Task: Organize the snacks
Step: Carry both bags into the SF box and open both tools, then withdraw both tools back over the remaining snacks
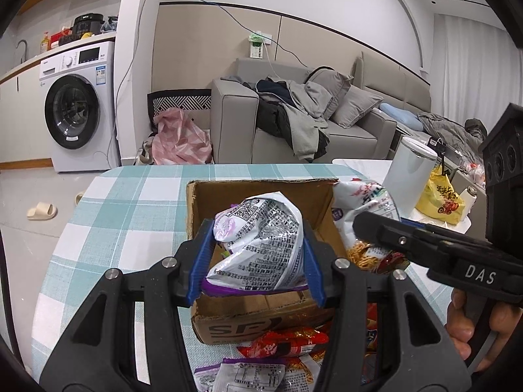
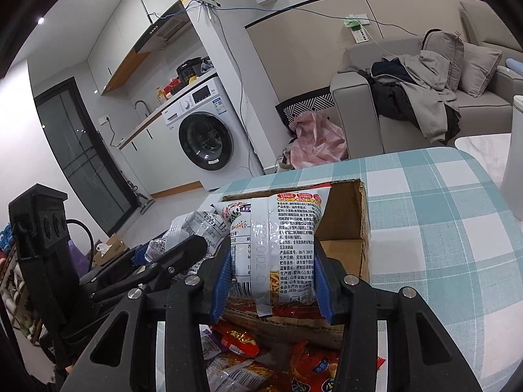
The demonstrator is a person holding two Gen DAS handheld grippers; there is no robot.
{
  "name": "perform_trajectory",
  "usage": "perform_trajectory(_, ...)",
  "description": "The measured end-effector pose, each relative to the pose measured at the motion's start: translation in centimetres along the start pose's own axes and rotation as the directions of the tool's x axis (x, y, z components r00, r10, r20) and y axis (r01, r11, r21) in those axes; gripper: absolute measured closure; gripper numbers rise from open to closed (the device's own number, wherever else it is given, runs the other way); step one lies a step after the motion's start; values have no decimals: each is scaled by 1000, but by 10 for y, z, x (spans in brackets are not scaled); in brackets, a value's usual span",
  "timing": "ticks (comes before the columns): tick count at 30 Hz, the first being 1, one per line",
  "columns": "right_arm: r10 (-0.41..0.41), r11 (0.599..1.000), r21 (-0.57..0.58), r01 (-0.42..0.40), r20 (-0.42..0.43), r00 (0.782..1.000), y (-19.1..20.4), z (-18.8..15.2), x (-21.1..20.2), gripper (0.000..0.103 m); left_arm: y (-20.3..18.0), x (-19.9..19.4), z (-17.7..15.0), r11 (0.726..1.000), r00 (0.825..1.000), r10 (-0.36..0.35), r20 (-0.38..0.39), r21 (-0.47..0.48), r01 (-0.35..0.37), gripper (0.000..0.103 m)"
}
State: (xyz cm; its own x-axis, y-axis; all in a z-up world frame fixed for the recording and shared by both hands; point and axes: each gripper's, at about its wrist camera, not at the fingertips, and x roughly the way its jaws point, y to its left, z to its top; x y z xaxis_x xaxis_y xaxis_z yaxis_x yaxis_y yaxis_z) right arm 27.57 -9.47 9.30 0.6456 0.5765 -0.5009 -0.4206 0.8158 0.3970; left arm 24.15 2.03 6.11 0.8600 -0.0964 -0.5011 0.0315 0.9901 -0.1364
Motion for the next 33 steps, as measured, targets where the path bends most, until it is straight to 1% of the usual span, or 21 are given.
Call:
perform_trajectory(9, -24, 1000, 10, 24, -28, 999, -12, -2, 14, 58, 1, 21, -6, 1000, 1000, 8, -18, 7, -7, 56)
perform_trajectory(15, -31, 999, 27, 32, -43, 999, -18, -2, 21, 58, -1, 36, -6, 1000, 999, 16, -48, 17, -16, 55)
perform_trajectory(18, -31, 999, 20, 32, -52, 998, -15, -1, 21, 56, 2, 35, -7, 1000, 998, -5, -58, 10, 5, 54)
perform_trajectory(19, -34, 999, 8, 34, -46, 998, -14, -1, 19, 52, 3, 33, -7, 1000, 999, -6, -54, 10, 7, 49)
perform_trajectory(20, -38, 999, -4, 38, -37, 999, -11, -1, 17, 51, 4, 30, -6, 1000, 999, -3, -51, 10, 4, 45)
perform_trajectory(22, -55, 998, -30, 55, -20, 998, -6, 1, 9, 48, 5, 20, -5, 1000, 999, -6, -36, 8, 6, 32)
perform_trajectory(23, -57, 998, -35, 56, -16, 998, -5, 2, 5, 45, 6, 14, -5, 1000, 1000, -13, -28, 12, 13, 29)
perform_trajectory(24, -56, 998, -37, 55, -12, 998, -4, 3, 2, 34, 7, 8, -5, 1000, 1000, -15, -23, 18, 15, 24)
perform_trajectory(25, -56, 998, -38, 56, -4, 998, -3, 3, -4, 22, 6, 1, -5, 1000, 1000, -10, -16, 26, 11, 22)
perform_trajectory(26, -62, 997, -43, 62, 2, 998, -2, 3, -8, 18, 6, -7, -5, 999, 1000, -4, -7, 33, 4, 21)
perform_trajectory(27, -70, 996, -60, 70, 10, 998, 0, 2, -15, 10, 7, -16, -6, 999, 1000, 3, -2, 33, -3, 15)
perform_trajectory(28, -76, 994, -74, 77, 16, 997, 2, 2, -20, 5, 8, -22, -7, 1000, 1000, 8, -2, 29, -8, 6)
perform_trajectory(29, -84, 993, -85, 85, 21, 996, 4, 1, -25, 3, 9, -28, -9, 1000, 1000, 8, -4, 26, -8, 0)
perform_trajectory(30, -93, 991, -98, 95, 26, 995, 7, -1, -31, 0, 10, -35, -11, 1000, 1000, 10, 0, 24, -10, 1)
perform_trajectory(33, -109, 987, -120, 110, 17, 994, 12, -8, -42, 0, 14, -51, -18, 999, 1000, 29, -3, 16, -28, 1)
